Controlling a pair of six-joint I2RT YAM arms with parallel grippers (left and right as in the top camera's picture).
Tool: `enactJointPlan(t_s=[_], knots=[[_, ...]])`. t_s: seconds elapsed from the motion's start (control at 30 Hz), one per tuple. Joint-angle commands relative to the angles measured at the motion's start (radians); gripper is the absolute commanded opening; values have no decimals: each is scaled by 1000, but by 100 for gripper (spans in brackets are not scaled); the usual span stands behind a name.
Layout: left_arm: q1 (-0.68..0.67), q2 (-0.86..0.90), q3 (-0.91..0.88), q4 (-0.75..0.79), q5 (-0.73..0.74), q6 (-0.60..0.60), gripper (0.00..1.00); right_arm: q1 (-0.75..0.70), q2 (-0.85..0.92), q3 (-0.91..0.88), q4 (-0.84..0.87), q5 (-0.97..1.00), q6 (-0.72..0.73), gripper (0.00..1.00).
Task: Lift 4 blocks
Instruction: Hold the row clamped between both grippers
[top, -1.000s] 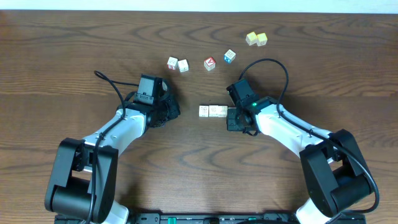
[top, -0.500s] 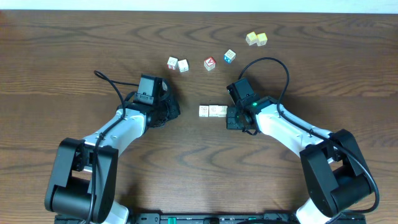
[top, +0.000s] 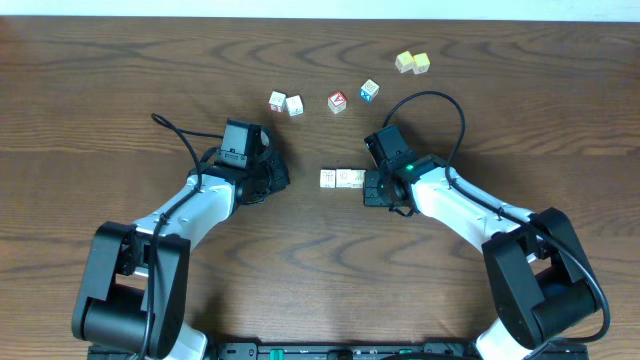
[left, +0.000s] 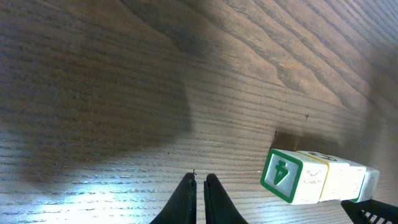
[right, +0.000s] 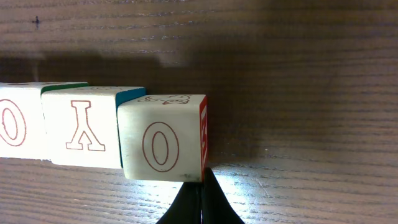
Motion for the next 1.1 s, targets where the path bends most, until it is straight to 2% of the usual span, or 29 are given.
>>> enactJointPlan(t_s=[0.0,1.07], knots=[[-1,8,-1,1,-13,16,8,-8,2,11,3,3,0,1],[-1,8,-1,1,-13,16,8,-8,2,11,16,3,0,1]])
